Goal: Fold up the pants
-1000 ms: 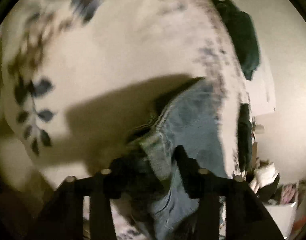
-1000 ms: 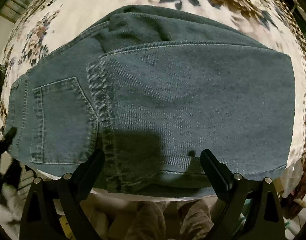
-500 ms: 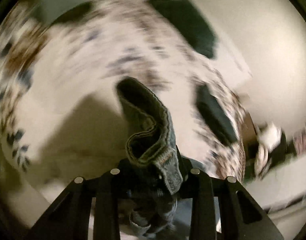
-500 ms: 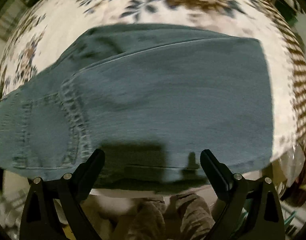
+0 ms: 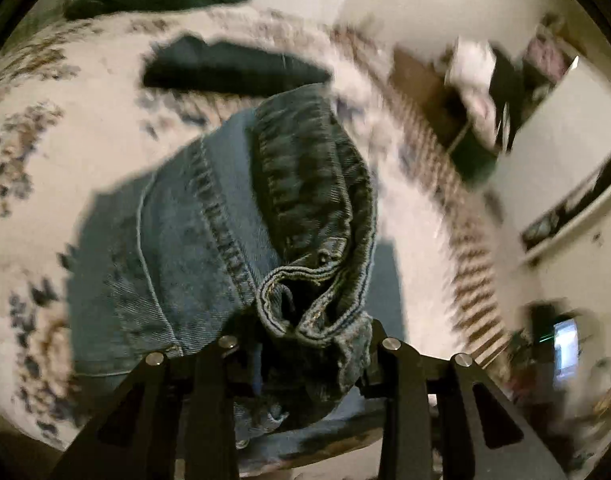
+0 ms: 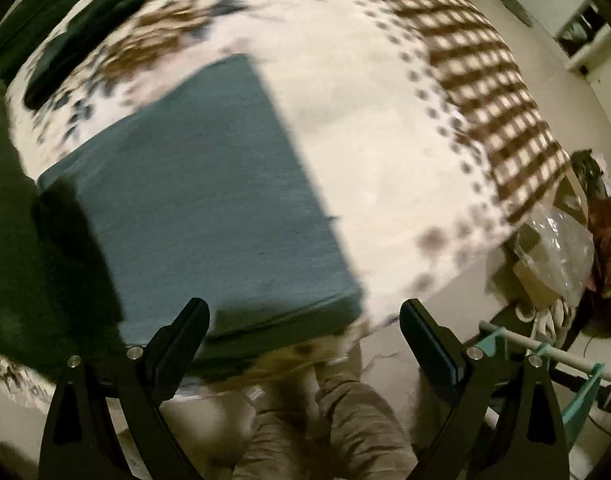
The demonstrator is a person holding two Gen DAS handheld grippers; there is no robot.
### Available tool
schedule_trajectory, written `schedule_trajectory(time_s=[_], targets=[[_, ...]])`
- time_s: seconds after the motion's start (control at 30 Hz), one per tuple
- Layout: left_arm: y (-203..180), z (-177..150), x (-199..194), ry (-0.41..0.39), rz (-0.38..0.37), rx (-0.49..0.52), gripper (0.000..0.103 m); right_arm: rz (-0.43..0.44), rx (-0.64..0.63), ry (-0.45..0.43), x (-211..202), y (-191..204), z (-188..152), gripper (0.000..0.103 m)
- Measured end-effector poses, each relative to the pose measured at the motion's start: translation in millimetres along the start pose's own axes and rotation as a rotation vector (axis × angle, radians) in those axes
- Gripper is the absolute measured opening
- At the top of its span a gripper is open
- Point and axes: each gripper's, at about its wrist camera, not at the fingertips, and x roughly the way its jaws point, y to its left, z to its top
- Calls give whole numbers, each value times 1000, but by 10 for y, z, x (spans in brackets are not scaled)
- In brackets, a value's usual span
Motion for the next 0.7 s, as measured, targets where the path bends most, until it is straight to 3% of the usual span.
schedule_trajectory(time_s=[0.1,0.13,0.2,0.27,0.4,0.43,0.57,0.7], targets=[[-64,-36,356,134,41,21,43,48,5,11,46,-205,83,98],[-99,-84,364,155,20,14,48,77,5,18,49,-278,122,98],[-125,-100,309,163,4,-14,55,154,13,19,49,-348,180,98],[-132,-62,138,159,-32,-61,72,210,7,11,27,-351,260,98],[4,44,-275,116,-78,-214,84,336,-22,-27,-86,-324,506,98],[36,41,-309,110,-54,-228,84,377,-23,-23,-93,-298,588,98],[398,69,-451,124,166,-259,84,540,-96,7,-97,70,922,98],[859,37,-314,201,370,-283,84,550,-330,33,38,844,1101,98]])
